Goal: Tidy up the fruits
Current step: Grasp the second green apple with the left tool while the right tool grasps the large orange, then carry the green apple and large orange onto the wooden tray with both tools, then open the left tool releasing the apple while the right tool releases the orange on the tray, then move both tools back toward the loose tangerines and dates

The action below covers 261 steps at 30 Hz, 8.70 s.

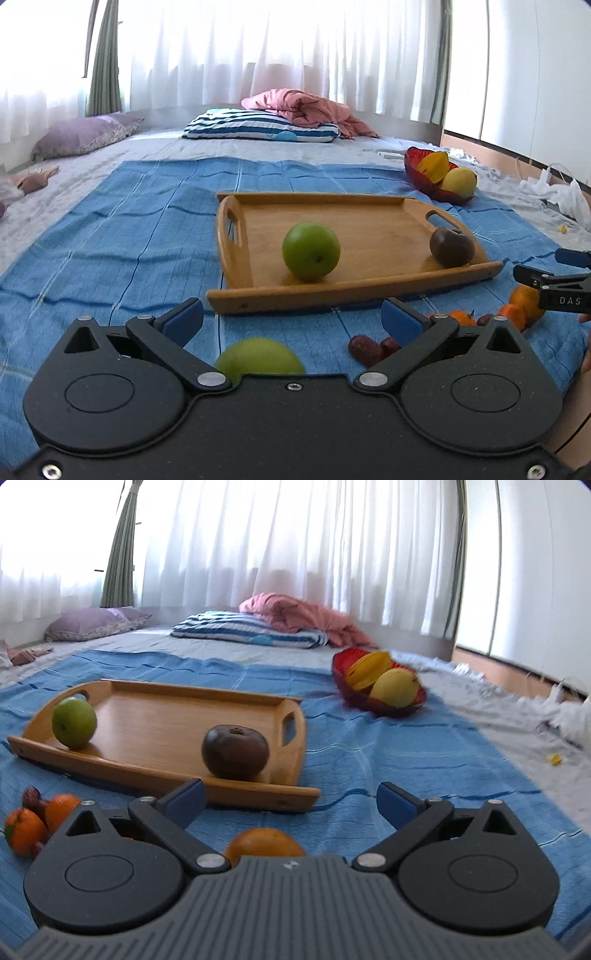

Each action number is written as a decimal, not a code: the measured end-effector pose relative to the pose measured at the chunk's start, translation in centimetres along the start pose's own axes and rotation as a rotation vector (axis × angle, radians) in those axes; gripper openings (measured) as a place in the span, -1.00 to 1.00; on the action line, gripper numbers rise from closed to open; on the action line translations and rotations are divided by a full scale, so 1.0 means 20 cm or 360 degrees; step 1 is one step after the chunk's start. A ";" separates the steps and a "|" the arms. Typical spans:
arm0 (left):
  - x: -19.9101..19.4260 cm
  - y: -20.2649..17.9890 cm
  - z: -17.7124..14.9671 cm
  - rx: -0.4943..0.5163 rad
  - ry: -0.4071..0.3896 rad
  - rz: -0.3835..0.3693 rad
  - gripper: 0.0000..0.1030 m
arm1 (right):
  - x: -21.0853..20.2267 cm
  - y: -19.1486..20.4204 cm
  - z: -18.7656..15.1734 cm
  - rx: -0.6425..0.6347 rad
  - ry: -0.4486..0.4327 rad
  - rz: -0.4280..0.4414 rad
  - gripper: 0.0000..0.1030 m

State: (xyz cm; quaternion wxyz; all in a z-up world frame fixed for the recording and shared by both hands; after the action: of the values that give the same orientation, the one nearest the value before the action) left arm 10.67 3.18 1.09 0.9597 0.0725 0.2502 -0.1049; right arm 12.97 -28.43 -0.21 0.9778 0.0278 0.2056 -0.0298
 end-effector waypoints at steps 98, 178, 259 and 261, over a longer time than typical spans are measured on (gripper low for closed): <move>0.04 0.07 -0.04 -0.0054 0.0019 0.0147 0.10 | 0.01 -0.04 0.03 0.0560 0.0092 0.0221 0.03; 1.04 0.11 0.38 -0.0214 0.0550 0.0000 0.11 | 0.84 0.21 0.28 0.0367 0.0630 0.0128 0.07; 0.01 -0.44 -0.21 0.0081 -0.0062 0.0007 0.87 | -0.03 0.17 -0.27 0.0123 -0.0178 0.0033 1.00; 0.01 -0.45 -0.22 0.0091 -0.0054 0.0002 0.63 | -0.02 0.16 -0.27 0.0143 -0.0171 0.0040 1.00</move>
State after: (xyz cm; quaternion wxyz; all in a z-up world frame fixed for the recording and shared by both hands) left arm 6.64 -4.66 -3.47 0.9614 0.0982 0.2309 -0.1127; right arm 10.64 -24.81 -4.73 0.9855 0.0727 0.1509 -0.0281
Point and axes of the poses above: each gripper's, at about its wrist camera, not at the fingertips, and x roughly the way its jaws point, y to its left, z to its top, the point moved 8 cm from there along x, roughly the way its jaws point, and after that the axes turned 10 degrees about x, right-handed, at the moved point
